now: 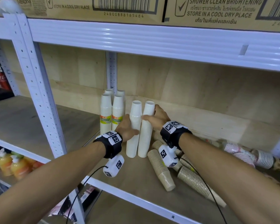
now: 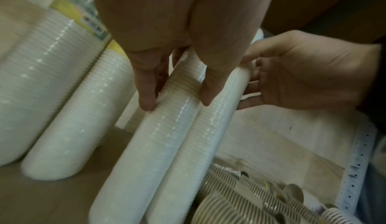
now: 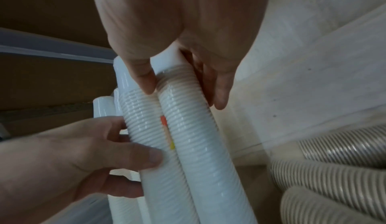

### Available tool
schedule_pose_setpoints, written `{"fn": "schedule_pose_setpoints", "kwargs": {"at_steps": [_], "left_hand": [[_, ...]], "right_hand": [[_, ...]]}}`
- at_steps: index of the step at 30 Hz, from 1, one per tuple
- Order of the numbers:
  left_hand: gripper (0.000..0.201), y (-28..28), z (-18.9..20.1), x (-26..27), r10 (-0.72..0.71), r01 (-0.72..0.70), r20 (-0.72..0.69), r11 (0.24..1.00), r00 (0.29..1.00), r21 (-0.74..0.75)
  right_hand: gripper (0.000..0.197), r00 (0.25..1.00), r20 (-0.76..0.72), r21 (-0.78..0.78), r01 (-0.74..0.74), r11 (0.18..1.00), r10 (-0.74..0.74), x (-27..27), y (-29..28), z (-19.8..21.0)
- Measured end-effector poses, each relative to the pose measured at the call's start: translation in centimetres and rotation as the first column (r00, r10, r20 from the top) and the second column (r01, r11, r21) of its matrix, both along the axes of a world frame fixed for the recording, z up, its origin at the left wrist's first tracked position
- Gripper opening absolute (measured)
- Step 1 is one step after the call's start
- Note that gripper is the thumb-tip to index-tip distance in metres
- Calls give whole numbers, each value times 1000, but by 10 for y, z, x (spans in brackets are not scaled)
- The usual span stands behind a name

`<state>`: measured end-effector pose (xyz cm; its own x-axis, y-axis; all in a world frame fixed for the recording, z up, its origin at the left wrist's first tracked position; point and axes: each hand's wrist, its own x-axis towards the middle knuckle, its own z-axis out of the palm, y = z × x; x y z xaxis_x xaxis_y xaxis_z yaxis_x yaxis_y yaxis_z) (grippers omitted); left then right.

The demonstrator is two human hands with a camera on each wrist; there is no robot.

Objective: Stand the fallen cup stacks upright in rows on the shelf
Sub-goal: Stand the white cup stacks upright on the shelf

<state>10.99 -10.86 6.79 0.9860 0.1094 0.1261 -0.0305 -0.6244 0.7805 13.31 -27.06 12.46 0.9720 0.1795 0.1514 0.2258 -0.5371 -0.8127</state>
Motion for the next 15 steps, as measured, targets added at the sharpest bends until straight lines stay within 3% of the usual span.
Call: {"fn": "schedule_pose_setpoints", "kwargs": {"at_steps": [4,8,15], "left_hand": [[68,-4,38,1,-1,-2,114,1000,994,25],[71,-6,72,4,33,-41,172,998,985,39],[30,-3,96,17,56,-80,129,980,990,184]], "right_hand": [[27,993,116,-85,9,996,1,8,-3,30],[29,971,238,-239,58,969,0,11,-6,54],[34,967,252,-452,86,888,34,13,-1,70]]}}
